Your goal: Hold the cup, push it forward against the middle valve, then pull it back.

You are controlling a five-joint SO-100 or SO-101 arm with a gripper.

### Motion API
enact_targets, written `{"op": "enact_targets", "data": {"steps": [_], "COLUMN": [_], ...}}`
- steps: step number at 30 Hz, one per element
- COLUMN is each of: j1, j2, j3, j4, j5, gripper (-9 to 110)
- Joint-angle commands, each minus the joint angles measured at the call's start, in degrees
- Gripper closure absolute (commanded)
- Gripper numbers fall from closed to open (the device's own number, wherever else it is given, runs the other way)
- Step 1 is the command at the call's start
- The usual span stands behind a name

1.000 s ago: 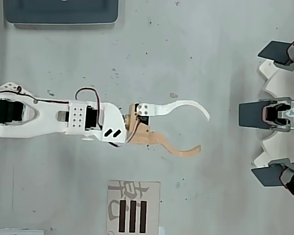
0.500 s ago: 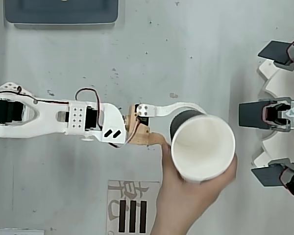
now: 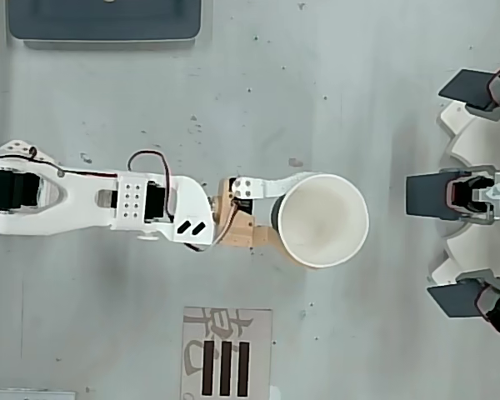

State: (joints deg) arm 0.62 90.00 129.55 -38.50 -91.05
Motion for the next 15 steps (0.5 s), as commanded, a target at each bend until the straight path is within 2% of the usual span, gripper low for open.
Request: {"op": "enact_targets", "data": {"steps": [1,15], "j1": [0.4,-5.2], "j2": [3.4,6.2], "j3": [-0.8,-0.3], "j4": [-0.3,2.5], "j5": [0.6,3.7], "gripper": [95,96]}}
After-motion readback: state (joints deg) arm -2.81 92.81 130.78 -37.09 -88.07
